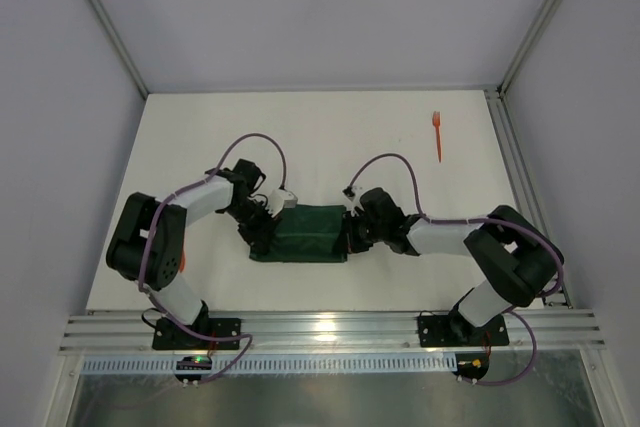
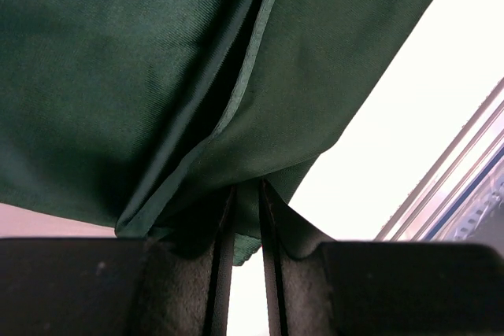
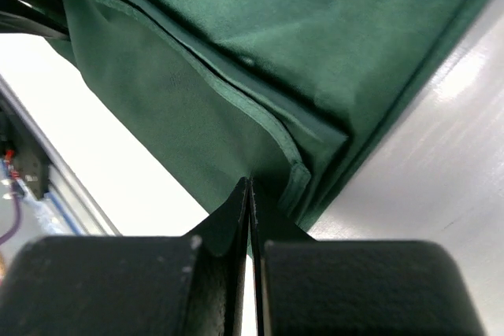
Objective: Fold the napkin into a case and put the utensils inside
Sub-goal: Smooth out the 2/3-rectangle-folded napkin at the center of the board.
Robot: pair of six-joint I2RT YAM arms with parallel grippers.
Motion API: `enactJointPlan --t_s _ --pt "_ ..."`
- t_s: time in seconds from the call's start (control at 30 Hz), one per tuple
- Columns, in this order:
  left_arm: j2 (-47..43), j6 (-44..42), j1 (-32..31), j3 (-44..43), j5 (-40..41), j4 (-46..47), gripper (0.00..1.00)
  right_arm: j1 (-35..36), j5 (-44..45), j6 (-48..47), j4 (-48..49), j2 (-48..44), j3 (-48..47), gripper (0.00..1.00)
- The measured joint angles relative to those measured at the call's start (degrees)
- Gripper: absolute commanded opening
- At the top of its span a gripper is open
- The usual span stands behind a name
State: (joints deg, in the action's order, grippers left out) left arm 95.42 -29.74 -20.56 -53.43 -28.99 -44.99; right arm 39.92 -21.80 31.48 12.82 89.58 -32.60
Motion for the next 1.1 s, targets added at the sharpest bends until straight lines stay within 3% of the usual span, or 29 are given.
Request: enactJointPlan --t_s 0.33,0.67,1.1 --pt "0.09 0.83 -0.02 -0.07 -0.04 0.09 0.19 8.52 2.71 -2.89 -3.21 -1.97 -6.49 0.04" --pt "-0.26 0.52 -0.07 -0.13 -0.07 -0.11 0.21 8.24 -0.37 -1.05 3.87 6.58 -4.98 0.04" --pt "-7.85 -6.05 -0.04 -0.57 -1.73 -6.64 0.24 7.08 -1.95 0.63 7.96 6.88 -3.06 0.04"
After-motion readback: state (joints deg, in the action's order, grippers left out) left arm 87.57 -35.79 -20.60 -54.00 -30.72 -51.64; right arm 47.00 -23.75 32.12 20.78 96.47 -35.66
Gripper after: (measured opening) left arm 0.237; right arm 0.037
